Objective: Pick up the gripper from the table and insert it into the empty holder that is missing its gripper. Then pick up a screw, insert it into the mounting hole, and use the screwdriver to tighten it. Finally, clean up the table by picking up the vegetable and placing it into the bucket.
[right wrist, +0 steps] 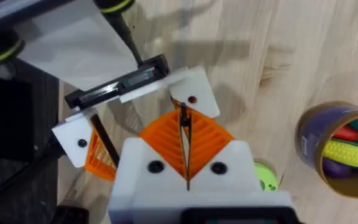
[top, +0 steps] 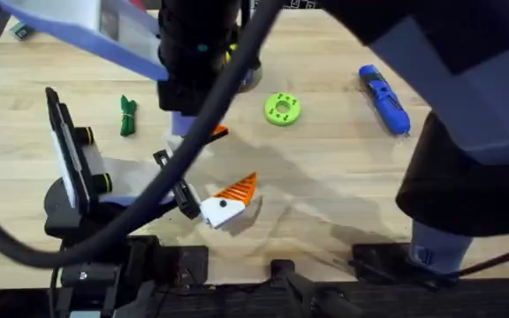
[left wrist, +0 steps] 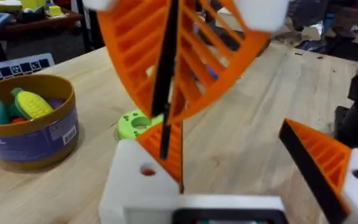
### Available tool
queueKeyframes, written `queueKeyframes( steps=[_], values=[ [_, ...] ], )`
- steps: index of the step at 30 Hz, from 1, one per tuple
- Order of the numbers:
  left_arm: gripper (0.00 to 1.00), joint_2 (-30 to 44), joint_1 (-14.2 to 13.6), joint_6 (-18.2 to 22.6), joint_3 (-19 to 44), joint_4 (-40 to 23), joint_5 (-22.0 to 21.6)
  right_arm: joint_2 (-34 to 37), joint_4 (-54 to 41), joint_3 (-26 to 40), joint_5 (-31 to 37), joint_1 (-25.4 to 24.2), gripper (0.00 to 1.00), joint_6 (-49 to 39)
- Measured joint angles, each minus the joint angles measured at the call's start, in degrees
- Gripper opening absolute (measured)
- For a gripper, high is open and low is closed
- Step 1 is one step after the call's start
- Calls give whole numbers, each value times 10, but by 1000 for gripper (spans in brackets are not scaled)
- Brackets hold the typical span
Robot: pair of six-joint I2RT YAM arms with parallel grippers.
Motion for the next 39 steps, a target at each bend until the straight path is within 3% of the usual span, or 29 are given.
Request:
queueKeyframes(
  steps=[39],
  values=[
    [986, 0, 0, 0, 0, 0, 0, 10, 3, -1, 27, 9, 6, 11]
  ],
)
